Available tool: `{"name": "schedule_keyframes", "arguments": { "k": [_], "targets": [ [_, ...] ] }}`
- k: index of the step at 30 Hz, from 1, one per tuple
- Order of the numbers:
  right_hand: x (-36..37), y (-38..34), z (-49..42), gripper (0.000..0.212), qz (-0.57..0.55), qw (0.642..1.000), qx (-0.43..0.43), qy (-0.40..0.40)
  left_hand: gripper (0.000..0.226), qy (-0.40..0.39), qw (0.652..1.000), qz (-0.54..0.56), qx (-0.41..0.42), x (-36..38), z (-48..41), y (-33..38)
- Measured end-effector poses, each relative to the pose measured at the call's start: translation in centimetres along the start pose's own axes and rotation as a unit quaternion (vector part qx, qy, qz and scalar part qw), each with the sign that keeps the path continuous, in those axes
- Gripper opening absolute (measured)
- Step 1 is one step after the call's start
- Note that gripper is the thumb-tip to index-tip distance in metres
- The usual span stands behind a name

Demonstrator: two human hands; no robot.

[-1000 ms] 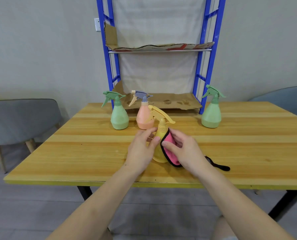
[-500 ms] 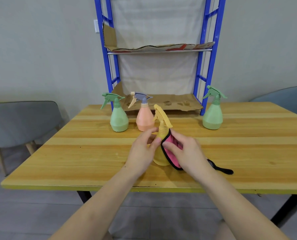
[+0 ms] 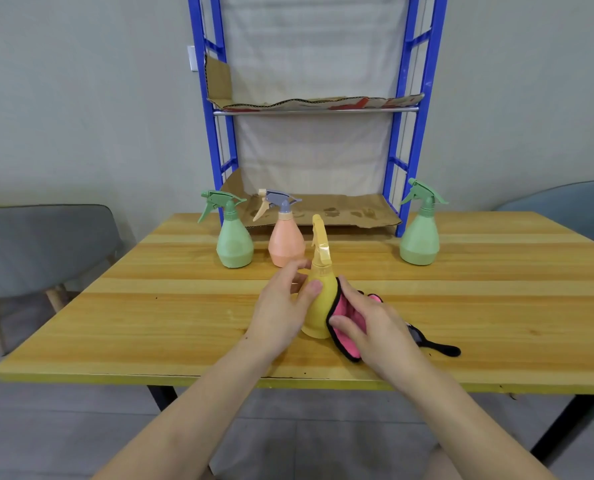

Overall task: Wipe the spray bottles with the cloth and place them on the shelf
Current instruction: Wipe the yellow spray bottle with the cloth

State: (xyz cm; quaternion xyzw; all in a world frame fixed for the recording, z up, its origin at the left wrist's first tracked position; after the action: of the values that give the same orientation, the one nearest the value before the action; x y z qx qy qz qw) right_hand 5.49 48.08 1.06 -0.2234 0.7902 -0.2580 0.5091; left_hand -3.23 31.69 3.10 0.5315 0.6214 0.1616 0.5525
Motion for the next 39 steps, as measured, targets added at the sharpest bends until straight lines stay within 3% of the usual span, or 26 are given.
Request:
{"name": "schedule_keyframes", "arguments": {
  "k": [5, 11, 15, 22, 26, 30, 39],
  "targets": [
    [0.7, -0.4, -1.0, 0.076, -0.040, 0.997, -0.050, 0.042, 0.036, 0.021, 0.999, -0.039, 0.005, 0.4, 0.1, 0.1],
    [0.1, 0.1, -2.2, 0.060, 0.024, 0.999, -0.001, -0.036, 0.037, 0.034, 0.998, -0.042, 0.012, 0.5, 0.2, 0.6],
    [0.3, 0.2, -1.2, 0.064, 0.048, 0.998, 0.011, -0.037, 0.030, 0.033, 0.999, -0.013, -0.008, 0.4, 0.0, 0.5],
    [0.0, -0.8, -1.3, 0.073, -0.069, 0.997, -0.037, 0.021, 0.029, 0.027, 0.998, -0.058, 0.005, 0.2, -0.4, 0.6],
    [-0.1, -0.5, -1.8, 0.064, -0.054, 0.998, -0.017, -0.028, 0.023, 0.038, 0.996, -0.078, 0.026, 0.4, -0.5, 0.6],
    [-0.2, 0.2, -1.5, 0.062, -0.010, 0.997, 0.029, -0.069, 0.032, 0.055, 0.997, -0.056, 0.018, 0.7, -0.5, 0.6],
    [0.6, -1.2, -1.9, 0.064, -0.017, 1.000, -0.010, 0.010, 0.041, 0.066, 0.997, -0.030, -0.012, 2.1, -1.2, 0.5]
  ]
}}
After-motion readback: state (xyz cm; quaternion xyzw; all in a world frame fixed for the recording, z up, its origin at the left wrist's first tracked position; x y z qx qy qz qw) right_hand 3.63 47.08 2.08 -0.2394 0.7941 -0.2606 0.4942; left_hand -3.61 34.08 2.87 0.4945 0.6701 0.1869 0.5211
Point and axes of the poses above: each hand's wrist, its own z-axis away from the middle knuckle, its own x-axis out of the palm, y = z × x, the point moved 1 cm from there along -z, towards the middle knuckle, and after that the axes turned 4 degrees about -z, right-handed, at the moved point
